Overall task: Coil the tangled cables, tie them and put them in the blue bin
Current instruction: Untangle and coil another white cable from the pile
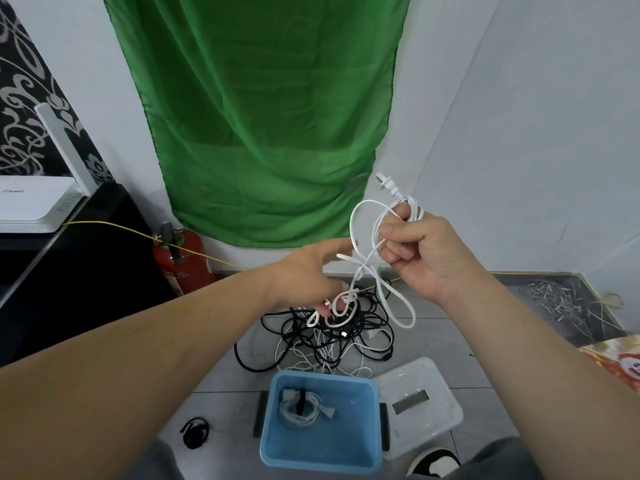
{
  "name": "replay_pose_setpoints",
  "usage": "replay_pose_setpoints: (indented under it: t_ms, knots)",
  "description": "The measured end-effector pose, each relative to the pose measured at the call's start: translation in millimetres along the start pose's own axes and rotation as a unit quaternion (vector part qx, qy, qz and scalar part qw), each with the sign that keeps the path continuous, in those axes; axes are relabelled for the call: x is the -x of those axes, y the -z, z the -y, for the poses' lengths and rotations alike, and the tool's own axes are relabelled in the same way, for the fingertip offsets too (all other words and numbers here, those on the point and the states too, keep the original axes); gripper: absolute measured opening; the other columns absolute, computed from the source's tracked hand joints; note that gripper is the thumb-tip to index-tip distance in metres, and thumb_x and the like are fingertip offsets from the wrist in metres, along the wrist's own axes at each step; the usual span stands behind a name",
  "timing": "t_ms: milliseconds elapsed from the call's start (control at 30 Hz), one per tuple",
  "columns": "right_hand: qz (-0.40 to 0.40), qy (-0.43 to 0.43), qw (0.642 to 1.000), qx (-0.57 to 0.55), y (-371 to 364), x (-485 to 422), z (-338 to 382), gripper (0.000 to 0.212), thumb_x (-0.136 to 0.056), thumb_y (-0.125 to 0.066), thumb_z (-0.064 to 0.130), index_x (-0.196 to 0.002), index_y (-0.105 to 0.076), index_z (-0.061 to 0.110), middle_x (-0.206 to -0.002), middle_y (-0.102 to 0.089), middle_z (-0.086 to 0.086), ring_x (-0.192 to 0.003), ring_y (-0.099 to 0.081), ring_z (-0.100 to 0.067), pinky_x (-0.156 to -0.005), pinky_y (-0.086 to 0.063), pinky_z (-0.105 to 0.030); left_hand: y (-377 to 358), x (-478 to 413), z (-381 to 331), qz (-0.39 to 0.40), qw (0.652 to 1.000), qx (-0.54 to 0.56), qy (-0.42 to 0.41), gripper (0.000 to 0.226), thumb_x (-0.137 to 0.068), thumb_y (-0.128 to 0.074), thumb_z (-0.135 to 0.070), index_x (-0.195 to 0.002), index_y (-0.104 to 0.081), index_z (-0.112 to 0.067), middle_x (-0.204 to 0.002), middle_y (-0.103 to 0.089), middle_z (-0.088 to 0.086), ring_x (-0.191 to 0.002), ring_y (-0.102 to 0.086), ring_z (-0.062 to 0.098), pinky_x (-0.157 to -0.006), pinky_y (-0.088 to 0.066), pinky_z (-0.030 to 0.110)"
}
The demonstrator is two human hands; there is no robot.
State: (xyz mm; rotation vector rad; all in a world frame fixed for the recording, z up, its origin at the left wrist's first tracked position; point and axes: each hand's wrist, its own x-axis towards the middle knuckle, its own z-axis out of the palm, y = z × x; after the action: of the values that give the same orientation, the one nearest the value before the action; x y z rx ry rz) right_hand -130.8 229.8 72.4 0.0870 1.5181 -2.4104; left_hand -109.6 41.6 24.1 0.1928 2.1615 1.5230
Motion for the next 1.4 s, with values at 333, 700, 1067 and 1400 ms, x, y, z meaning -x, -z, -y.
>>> replay_pose_setpoints:
  t_ms: [333,700,1067,1400]
  knots:
    - [-0.223,0.009,0.975,-0.002,32.5,-6.0,7.8,0.036,-0.081,-0.059,-0.015,-0.072,-0.045,0.017,-0.050,-0.029,0.004,-0.036,-0.023,-0.011,-0.054,-0.033,-0.029,8.2,7.5,4.0,-0.002,0.997,0.016,0.073,0.033,-0.104,-0.050,-0.027,-0.100,-0.072,-0.002,-0.081,-0.069,0.016,-0.059,-0.059,0.019,-0.047,-0.042,0.025]
    - [-0.250,0.033,0.965,0.077,42.6,-3.1,8.4,0.026,-0.083,-0.069,-0.007,-0.087,-0.054,0.013,-0.069,-0.047,0.005,-0.041,-0.028,-0.012,-0.059,-0.036,-0.033,55.5,9.2,32.1,-0.153,0.887,-0.416,0.132,0.032,-0.096,-0.052,-0.023,-0.125,-0.065,-0.017,-0.131,-0.066,0.007,-0.110,-0.065,0.027,-0.095,-0.054,0.035]
    - [-0.059,-0.048,0.996,-0.054,11.9,-1.1,0.8,0.031,-0.106,-0.044,0.039,-0.082,-0.048,0.019,-0.061,-0.034,0.003,-0.045,-0.025,-0.014,-0.051,-0.032,-0.029,-26.8,0.7,-32.7,-0.059,0.991,0.115,0.022,0.046,-0.087,-0.079,-0.023,-0.128,-0.058,-0.020,-0.081,-0.070,-0.002,-0.075,-0.069,0.015,-0.085,-0.056,0.033]
    - [-0.245,-0.037,0.968,-0.030,46.3,-12.1,2.9,0.031,-0.104,-0.044,0.030,-0.076,-0.045,0.020,-0.053,-0.036,0.004,-0.037,-0.021,-0.012,-0.049,-0.024,-0.025,18.9,12.8,-6.4,-0.059,0.997,0.024,0.040,0.014,-0.097,-0.067,-0.025,-0.110,-0.071,-0.019,-0.061,-0.047,0.000,-0.047,-0.030,0.012,-0.045,-0.020,0.022]
